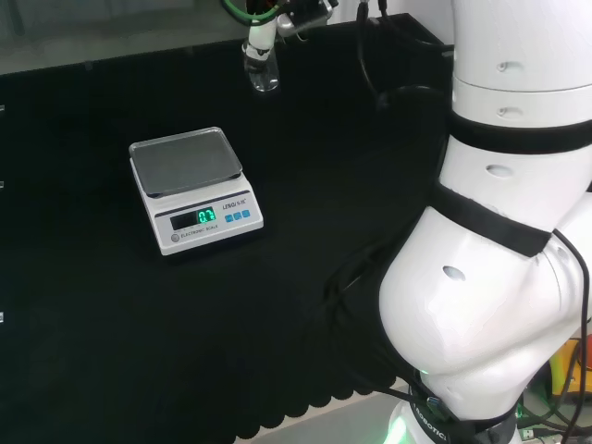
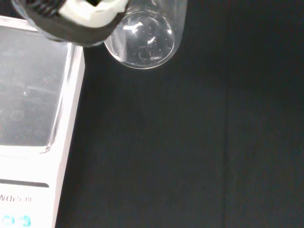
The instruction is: Put the beaker on the electronic balance.
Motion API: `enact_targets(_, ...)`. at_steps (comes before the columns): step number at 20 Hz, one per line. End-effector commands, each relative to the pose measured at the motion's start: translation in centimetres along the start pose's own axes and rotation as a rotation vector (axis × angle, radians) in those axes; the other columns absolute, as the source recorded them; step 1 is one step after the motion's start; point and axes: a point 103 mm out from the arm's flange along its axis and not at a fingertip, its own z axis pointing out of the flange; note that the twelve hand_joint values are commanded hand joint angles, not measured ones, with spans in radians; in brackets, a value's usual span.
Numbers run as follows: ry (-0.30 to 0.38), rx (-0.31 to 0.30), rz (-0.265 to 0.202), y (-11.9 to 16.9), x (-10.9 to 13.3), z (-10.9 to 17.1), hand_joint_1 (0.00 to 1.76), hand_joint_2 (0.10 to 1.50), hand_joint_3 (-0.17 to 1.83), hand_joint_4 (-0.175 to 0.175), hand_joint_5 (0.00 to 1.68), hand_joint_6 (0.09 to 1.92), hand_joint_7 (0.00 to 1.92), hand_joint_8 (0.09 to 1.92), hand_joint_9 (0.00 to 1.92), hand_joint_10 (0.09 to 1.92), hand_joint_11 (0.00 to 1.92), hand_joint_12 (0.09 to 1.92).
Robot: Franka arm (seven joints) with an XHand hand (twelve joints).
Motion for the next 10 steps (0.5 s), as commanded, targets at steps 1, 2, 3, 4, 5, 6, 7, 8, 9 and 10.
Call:
enact_targets(1,-0.001,0.012,-0.001,-0.5,-0.5,0.1,1.11,1.07,0.01,-0.010,1.06,0.88,1.08,0.78,1.25,0.32,1.33,0.74)
enact_targets(2,-0.004,0.011,-0.003,-0.4,0.1,0.0,1.11,1.07,0.01,-0.010,1.06,0.88,1.08,0.78,1.25,0.32,1.33,0.74)
enact_targets(3,-0.004,0.011,-0.005,-0.2,0.7,-0.1,1.11,1.07,0.01,-0.011,1.06,0.88,1.08,0.78,1.25,0.32,1.33,0.74)
enact_targets(4,-0.004,0.010,-0.007,-0.1,1.3,-0.2,1.11,1.07,0.01,-0.011,1.06,0.89,1.08,0.78,1.25,0.32,1.33,0.74)
enact_targets(5,0.013,0.003,-0.016,-0.3,-0.3,0.1,1.11,1.07,0.01,-0.011,1.06,0.89,1.08,0.78,1.25,0.32,1.34,0.74)
enact_targets(6,0.020,0.000,-0.019,-0.3,-0.7,0.2,1.11,1.07,0.01,-0.011,1.06,0.89,1.08,0.78,1.25,0.32,1.34,0.74)
enact_targets(7,0.022,-0.001,-0.018,-0.3,-0.7,0.3,1.11,1.07,0.01,-0.011,1.06,0.89,1.08,0.78,1.25,0.32,1.34,0.74)
enact_targets(8,0.025,-0.004,-0.017,-0.3,-0.4,0.2,1.11,1.07,0.01,-0.011,1.06,0.89,1.08,0.78,1.25,0.32,1.34,0.74)
enact_targets(9,0.028,-0.008,-0.021,-0.2,0.0,0.2,1.11,1.07,0.01,-0.011,1.06,0.89,1.08,0.78,1.25,0.32,1.34,0.74)
enact_targets(10,0.032,-0.010,-0.020,0.0,0.7,0.1,1.11,1.07,0.01,-0.012,1.06,0.89,1.08,0.78,1.25,0.32,1.34,0.74)
